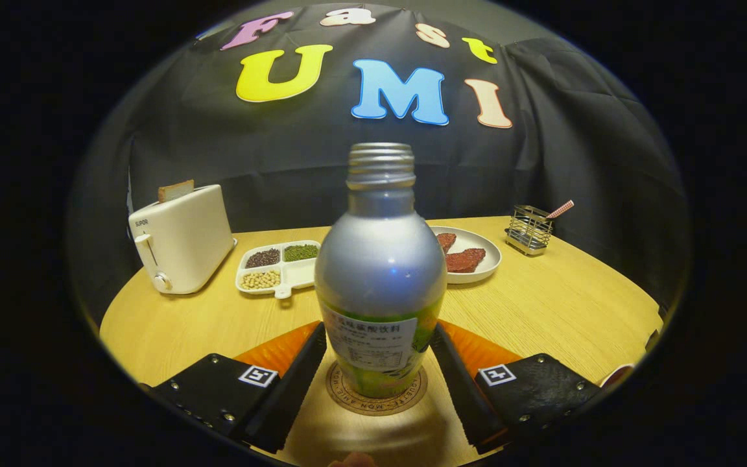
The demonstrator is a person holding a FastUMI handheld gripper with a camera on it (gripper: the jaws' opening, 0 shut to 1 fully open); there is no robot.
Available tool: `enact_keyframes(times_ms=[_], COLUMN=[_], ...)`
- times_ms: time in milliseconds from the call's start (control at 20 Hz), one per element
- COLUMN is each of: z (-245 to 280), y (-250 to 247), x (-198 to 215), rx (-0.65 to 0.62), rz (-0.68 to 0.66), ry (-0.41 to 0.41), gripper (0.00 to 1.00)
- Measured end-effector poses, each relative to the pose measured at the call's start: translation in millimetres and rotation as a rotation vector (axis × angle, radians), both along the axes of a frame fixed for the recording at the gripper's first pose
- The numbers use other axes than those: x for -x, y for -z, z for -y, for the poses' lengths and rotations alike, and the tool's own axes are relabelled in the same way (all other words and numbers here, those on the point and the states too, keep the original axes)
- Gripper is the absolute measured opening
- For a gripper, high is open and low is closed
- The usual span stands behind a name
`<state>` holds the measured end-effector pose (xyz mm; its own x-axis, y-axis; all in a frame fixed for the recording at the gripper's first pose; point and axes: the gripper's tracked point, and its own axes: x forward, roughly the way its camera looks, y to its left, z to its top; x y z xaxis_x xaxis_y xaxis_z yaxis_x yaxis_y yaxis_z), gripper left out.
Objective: Take the bottle from table, then pour the juice into the cup, finally place the bottle on the coaster
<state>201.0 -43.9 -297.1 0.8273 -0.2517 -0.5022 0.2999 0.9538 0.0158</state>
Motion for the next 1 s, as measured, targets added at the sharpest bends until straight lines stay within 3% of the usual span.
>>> enact_keyframes(times_ms=[450,1000], z=[-3,-18], y=[-96,-212], x=[59,147], rx=[-0.036,-0.016], rz=[0.128,0.300], ry=[-0.037,-0.163], gripper=[0.97,0.98])
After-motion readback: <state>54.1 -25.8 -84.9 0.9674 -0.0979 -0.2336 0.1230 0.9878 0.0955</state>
